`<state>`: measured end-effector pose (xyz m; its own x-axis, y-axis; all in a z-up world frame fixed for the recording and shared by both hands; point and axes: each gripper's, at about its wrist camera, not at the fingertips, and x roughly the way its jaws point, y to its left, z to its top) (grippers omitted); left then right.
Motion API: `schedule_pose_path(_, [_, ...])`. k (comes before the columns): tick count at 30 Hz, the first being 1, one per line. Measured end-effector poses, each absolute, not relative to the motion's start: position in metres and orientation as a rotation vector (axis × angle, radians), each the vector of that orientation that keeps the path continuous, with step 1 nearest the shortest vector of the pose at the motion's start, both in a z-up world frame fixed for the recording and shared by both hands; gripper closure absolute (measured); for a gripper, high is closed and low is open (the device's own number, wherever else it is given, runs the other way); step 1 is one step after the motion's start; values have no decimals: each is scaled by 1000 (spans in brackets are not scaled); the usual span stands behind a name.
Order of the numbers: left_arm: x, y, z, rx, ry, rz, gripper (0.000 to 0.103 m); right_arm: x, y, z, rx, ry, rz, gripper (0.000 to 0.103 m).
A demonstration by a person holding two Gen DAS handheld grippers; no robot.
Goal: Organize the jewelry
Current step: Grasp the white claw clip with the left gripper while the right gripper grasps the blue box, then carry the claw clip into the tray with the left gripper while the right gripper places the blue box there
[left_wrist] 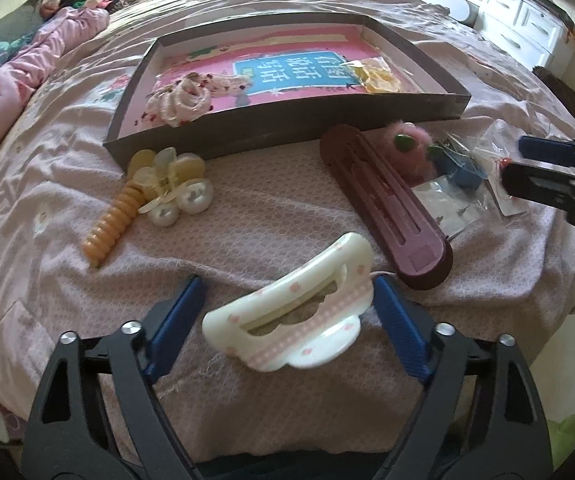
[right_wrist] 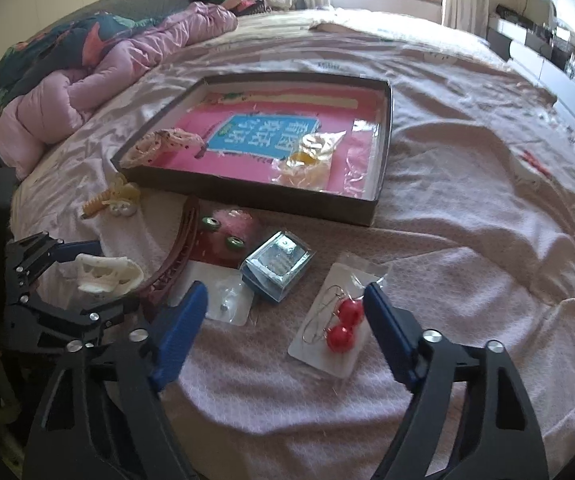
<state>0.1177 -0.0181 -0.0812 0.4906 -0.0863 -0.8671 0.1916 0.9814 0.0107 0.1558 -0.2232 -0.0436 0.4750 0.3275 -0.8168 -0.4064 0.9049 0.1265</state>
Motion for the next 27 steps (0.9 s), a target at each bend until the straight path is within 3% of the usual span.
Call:
schedule_pose_path(1, [119, -18, -81, 114, 1044, -173, 31, 159, -222, -46, -79, 988, 452, 34])
schedule_pose_path(4, [122, -17, -80, 113, 1041, -175, 45, 165, -217, -50, -61, 1011, 467, 40])
schedule_pose_path(13, [122, -8, -73, 31, 1028, -209, 45, 181, -204, -65, -55, 1054, 455, 59])
schedule_pose_path(27, [112, -3, -46, -12, 966, -220, 45, 188, -213, -64, 9, 1016, 435, 65])
